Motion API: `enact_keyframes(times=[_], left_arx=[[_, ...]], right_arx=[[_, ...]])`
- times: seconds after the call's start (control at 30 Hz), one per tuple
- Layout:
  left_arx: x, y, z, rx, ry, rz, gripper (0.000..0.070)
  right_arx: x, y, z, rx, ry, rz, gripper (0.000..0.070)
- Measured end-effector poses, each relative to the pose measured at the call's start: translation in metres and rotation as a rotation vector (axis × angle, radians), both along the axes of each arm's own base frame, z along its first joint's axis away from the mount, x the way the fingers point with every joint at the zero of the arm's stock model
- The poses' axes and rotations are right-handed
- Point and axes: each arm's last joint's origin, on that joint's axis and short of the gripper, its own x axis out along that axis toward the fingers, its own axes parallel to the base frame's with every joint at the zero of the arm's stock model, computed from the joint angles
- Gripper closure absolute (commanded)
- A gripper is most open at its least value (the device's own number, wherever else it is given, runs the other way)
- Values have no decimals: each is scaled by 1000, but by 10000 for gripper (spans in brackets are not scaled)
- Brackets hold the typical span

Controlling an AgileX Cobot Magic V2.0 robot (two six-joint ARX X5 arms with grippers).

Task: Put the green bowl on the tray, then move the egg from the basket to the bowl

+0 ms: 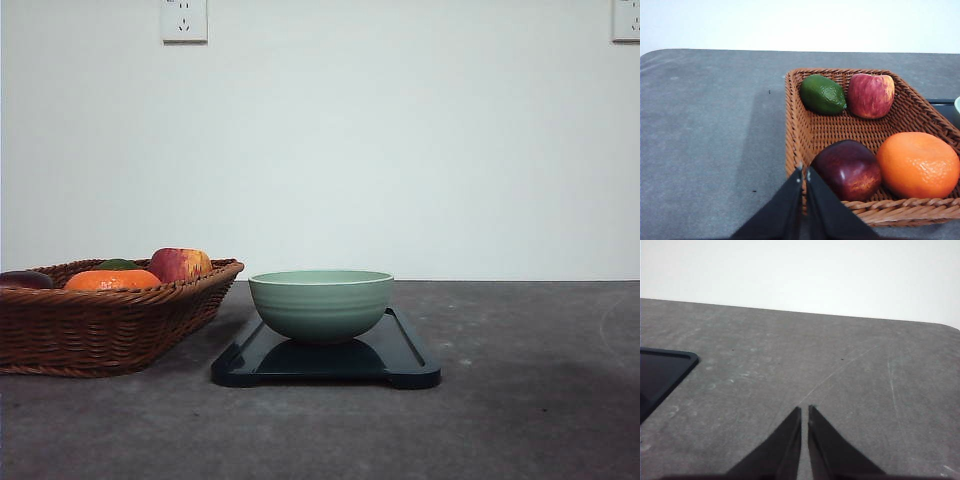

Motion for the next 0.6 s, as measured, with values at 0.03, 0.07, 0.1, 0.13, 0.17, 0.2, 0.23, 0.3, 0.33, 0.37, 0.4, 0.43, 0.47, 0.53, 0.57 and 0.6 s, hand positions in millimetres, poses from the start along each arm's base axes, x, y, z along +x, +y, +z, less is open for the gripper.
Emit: enact_keyframes(times=[0.03, 0.07, 0.1, 0.13, 0.17, 0.2, 0.23, 0.3, 0.33, 0.37, 0.4, 0.43, 0.47, 0.53, 0.57, 0.6], left_arx=[[0, 0, 0, 0, 0, 0, 700], [0, 0, 0, 0, 0, 0, 700], [0, 0, 0, 0, 0, 0, 700], [0, 0, 0, 0, 0, 0, 700], [0, 0, 0, 0, 0, 0, 700], [0, 0, 0, 0, 0, 0, 700], [0, 0, 0, 0, 0, 0, 700], [0, 0, 0, 0, 0, 0, 700], [0, 0, 0, 0, 0, 0, 700], [0, 0, 0, 0, 0, 0, 700], [0, 0, 0, 0, 0, 0, 700], [0, 0, 0, 0, 0, 0, 700], [0, 0, 0, 0, 0, 0, 700], [0, 0, 0, 0, 0, 0, 700], [0, 0, 0, 0, 0, 0, 700], [0, 0, 0, 0, 0, 0, 700]], right_arx=[[0, 0, 0, 0, 0, 0, 684], [0, 0, 0, 0, 0, 0, 684], [0, 0, 0, 0, 0, 0, 684], [0, 0, 0, 0, 0, 0, 684], [0, 0, 0, 0, 0, 0, 684], [0, 0, 0, 0, 0, 0, 684], [0, 0, 0, 0, 0, 0, 684], [0, 0, 0, 0, 0, 0, 684], [0, 0, 0, 0, 0, 0, 684], [0, 0, 0, 0, 0, 0, 684], [0, 0, 0, 0, 0, 0, 684], [0, 0, 0, 0, 0, 0, 684], [0, 0, 0, 0, 0, 0, 684], [0, 0, 0, 0, 0, 0, 684], [0, 0, 0, 0, 0, 0, 684], [0, 0, 0, 0, 0, 0, 684]])
